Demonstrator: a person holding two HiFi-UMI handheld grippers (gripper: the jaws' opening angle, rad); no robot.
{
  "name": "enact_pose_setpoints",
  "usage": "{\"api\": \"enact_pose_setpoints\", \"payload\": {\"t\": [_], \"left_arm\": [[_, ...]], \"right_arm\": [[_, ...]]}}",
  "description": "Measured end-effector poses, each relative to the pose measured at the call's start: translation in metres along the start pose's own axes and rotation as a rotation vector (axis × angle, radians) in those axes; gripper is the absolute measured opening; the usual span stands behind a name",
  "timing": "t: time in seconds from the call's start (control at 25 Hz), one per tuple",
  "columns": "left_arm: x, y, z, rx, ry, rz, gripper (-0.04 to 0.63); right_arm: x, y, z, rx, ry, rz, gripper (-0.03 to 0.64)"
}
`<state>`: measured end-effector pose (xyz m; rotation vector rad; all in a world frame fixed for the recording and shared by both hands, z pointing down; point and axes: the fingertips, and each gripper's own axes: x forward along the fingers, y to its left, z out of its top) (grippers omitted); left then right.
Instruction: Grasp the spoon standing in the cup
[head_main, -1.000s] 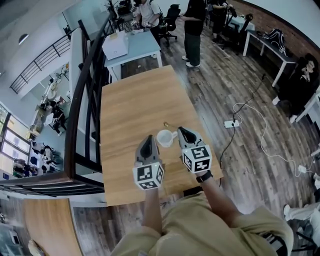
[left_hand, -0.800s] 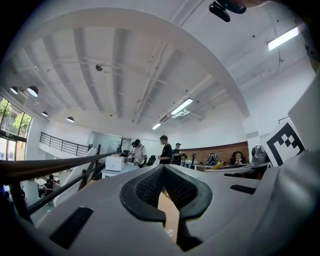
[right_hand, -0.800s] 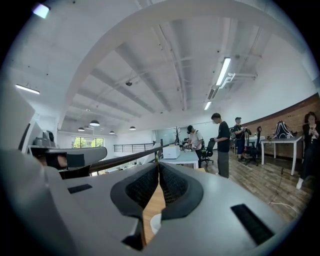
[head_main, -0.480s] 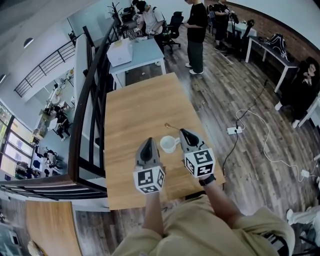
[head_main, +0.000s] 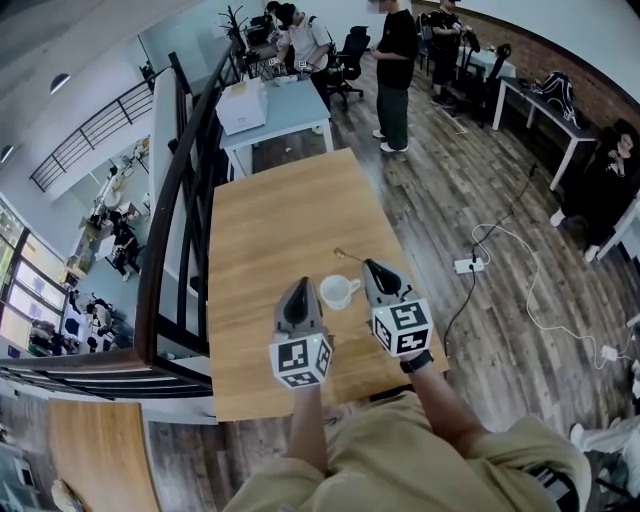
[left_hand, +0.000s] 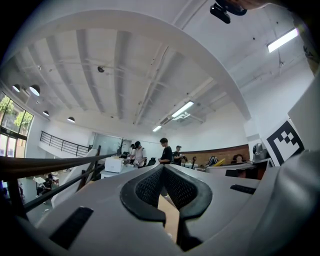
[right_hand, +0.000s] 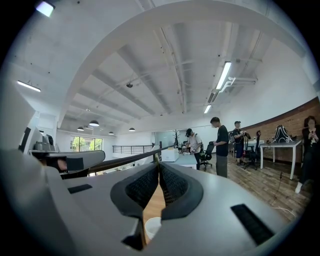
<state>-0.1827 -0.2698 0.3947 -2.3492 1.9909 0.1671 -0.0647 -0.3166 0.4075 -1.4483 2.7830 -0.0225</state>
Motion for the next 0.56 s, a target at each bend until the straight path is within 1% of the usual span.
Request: {"api": "enact_pose_setpoints", "payload": {"t": [0.2,0.56], "left_arm": [[0.004,0.002,0.001,-0.004,-0.005,0.006,0.002],[0.012,0.011,-0.012,-0.022,0.019,0.018,0.002]], "right_arm": [[0.004,0.0,0.002,-0.009,-0.005,0.008,0.018],[0.016,0.0,-0.007,-0.007,0.019,0.017,0.018]]}}
